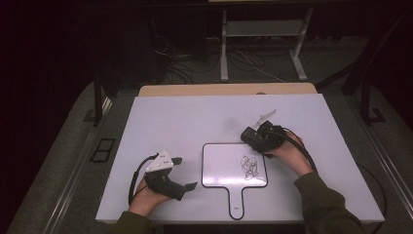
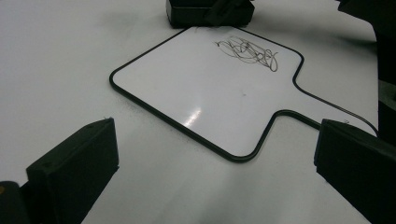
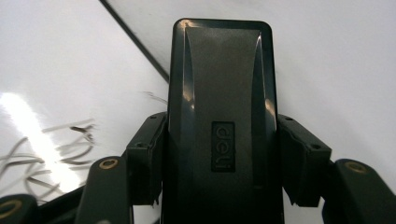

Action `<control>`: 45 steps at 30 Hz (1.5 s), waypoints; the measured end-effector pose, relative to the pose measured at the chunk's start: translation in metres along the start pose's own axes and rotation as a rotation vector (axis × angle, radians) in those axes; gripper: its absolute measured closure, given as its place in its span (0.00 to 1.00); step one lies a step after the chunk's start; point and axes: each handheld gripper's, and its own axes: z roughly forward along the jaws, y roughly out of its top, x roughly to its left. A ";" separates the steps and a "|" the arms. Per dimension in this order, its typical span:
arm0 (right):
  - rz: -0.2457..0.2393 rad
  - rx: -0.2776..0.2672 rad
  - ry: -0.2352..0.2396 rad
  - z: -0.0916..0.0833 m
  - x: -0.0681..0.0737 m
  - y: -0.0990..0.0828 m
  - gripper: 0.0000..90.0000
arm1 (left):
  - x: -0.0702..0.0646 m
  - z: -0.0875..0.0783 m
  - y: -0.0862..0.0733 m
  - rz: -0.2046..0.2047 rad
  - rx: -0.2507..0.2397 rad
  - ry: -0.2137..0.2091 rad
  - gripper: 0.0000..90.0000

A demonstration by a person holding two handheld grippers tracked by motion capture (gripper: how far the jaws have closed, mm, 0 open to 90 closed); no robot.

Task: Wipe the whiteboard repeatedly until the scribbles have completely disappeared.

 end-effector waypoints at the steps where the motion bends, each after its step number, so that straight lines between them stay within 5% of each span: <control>1: 0.003 0.000 -0.002 0.000 -0.001 -0.001 0.43 | 0.000 0.000 0.000 0.000 0.000 0.001 0.00; 12: -0.021 0.004 0.008 0.001 0.013 0.004 0.43 | -0.001 0.002 0.000 -0.001 0.000 -0.003 0.00; 28: -0.016 -0.013 0.035 -0.002 0.007 0.000 0.42 | -0.001 0.000 0.000 0.003 0.002 0.000 0.00; 45: -0.044 0.025 -0.018 -0.002 0.009 0.003 0.43 | -0.001 0.000 0.000 0.004 0.001 -0.001 0.00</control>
